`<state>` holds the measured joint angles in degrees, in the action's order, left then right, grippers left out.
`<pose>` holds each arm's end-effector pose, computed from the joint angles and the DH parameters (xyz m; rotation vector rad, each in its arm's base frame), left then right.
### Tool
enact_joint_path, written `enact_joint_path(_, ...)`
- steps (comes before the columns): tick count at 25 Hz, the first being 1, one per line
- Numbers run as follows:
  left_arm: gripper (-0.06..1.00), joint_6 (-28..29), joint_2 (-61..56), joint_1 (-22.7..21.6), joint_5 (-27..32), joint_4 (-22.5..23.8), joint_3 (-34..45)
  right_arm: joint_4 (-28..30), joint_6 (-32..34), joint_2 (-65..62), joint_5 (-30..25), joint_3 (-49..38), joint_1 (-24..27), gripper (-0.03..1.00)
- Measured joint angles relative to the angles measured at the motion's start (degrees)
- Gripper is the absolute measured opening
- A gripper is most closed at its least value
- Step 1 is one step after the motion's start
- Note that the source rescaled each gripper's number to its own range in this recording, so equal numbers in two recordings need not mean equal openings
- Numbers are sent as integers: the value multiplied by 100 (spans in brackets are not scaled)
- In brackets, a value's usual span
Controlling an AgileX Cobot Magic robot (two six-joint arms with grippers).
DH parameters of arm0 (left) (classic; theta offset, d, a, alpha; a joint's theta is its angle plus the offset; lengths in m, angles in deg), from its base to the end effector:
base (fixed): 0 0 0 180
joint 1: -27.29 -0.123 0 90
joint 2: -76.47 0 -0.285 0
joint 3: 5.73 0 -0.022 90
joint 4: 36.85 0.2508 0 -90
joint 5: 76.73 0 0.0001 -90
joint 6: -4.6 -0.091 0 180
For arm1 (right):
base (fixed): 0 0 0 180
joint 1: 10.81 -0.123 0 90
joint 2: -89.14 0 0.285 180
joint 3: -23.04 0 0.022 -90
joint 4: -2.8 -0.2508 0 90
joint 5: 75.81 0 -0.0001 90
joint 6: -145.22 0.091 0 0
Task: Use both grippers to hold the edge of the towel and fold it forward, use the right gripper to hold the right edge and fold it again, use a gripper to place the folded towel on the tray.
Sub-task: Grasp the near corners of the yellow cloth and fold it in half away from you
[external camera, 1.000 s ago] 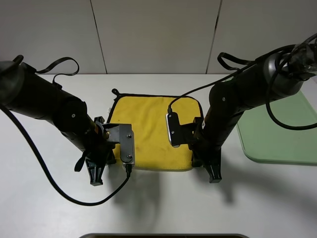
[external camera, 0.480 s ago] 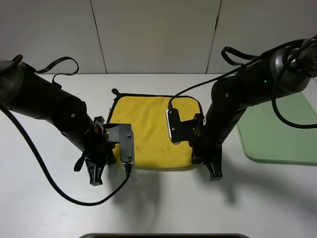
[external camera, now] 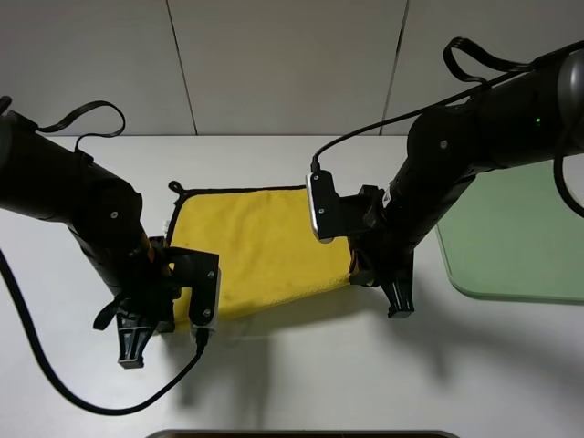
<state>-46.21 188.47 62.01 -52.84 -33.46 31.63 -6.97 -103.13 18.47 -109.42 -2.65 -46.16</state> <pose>0.2184 -0.1487 0.0923 2.1139 2.1681 0.0657 0.2443 0.1838 0.1414 -2.1719 1.9524 0.0696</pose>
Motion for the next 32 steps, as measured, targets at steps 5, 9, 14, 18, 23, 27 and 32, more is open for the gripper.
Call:
enact_joint_path(5, 0, -12, -289, 0, 290, 64, 21, -66, 5, -190, -183, 0, -32, 0)
enact_joint_path(9, 0, -24, -450, 0, 436, 91, 21, -138, 23, -287, -282, 0, -55, 0)
enact_joint_path(14, 0, -26, -730, -7, 630, 155, 27, -60, 67, -443, -345, 0, -461, 0)
enact_joint_path(18, 0, -31, -1070, -17, 714, 172, 36, 213, 448, -495, -422, 0, -815, 0)
enact_joint_path(23, 0, -40, -1453, -17, 814, 172, 36, 465, 1131, -650, -454, 0, -886, 0)
enact_joint_path(27, 0, -40, -1720, -17, 910, 172, 36, 502, 1313, -837, -574, 0, -886, 0)
enact_joint_path(32, 0, -40, -2081, -17, 999, 172, 41, 502, 1462, -1132, -804, 0, -886, 0)
